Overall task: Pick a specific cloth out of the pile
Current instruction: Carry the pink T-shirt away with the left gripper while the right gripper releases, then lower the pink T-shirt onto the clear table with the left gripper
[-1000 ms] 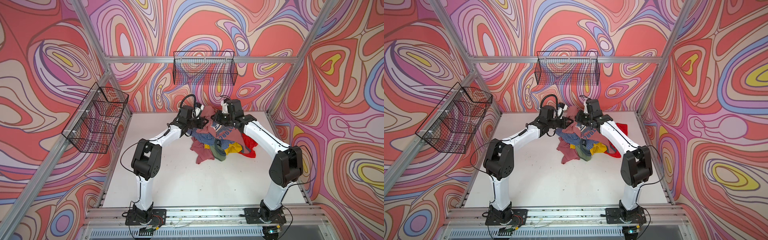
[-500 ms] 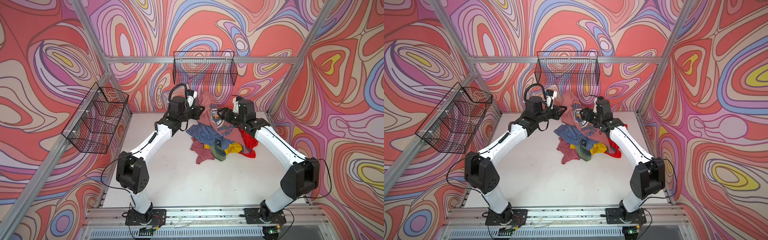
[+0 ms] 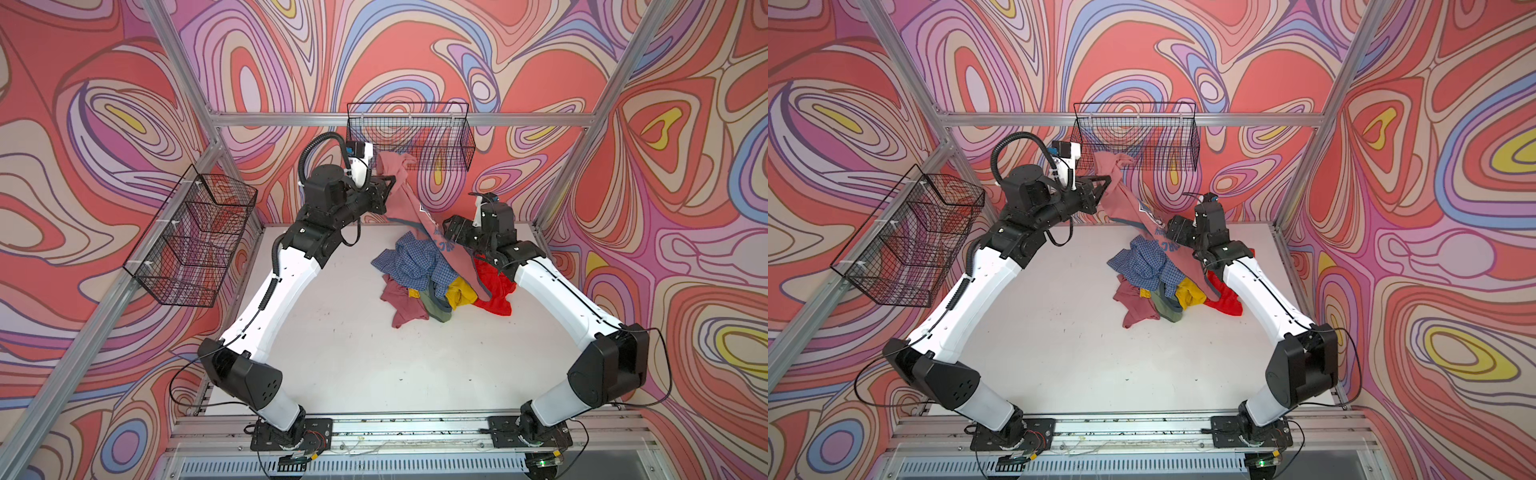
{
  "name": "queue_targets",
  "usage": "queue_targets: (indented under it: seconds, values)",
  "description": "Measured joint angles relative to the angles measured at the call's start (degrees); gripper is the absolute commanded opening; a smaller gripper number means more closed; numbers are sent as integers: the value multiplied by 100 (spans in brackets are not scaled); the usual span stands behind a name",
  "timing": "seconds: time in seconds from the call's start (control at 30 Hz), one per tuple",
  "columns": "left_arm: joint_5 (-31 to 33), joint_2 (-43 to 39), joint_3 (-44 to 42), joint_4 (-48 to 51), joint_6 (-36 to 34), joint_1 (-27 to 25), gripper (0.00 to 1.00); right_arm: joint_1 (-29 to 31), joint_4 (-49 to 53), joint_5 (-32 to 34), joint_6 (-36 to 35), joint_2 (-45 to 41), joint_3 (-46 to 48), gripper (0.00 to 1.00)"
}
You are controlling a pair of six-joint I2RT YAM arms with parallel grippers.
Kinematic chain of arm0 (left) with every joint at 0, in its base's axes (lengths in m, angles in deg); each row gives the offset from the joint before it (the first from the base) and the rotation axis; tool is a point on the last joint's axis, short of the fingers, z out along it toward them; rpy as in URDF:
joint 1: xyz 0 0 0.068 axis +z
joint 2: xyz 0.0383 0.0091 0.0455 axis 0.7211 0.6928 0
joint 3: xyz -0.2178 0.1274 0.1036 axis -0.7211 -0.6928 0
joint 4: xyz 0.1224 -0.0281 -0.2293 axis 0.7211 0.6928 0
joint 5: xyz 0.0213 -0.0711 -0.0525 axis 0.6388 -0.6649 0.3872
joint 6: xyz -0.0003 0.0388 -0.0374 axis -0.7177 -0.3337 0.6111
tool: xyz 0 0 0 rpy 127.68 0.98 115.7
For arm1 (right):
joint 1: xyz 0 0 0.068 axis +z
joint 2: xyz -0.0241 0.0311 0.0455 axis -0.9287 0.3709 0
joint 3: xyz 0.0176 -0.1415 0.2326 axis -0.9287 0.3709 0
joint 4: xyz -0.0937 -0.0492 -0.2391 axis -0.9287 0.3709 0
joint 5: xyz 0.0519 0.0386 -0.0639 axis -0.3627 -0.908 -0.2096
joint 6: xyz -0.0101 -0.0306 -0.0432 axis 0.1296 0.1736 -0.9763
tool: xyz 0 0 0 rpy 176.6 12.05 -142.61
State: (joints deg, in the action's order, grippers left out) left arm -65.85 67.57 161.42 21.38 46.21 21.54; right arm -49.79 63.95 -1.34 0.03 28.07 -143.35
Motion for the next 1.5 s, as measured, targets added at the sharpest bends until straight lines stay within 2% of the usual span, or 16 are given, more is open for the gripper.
queue_targets:
  seconds: [0.4, 0.67, 0.83, 1.13, 1.33, 1.5]
  values:
    - [404, -529, 190, 2, -20, 74, 0, 0, -72, 444, -79, -76, 105, 98]
    - [564, -584, 275, 111, -59, 173, 0, 0, -68, 424, -79, -76, 136, 95]
    - [916, -710, 356, 411, -369, 232, 0, 0, -68, 297, -79, -76, 136, 93]
    - [1276, -1141, 407, 1270, -610, 1082, 0, 0, -70, 44, -74, -42, 136, 89]
    - [1552, -1338, -149, 1731, -901, 1451, 0, 0, -70, -96, -66, 85, 136, 88]
    - [1917, -1515, -944, 1827, -1526, 1600, 0, 0, -70, -175, -57, 122, 133, 87]
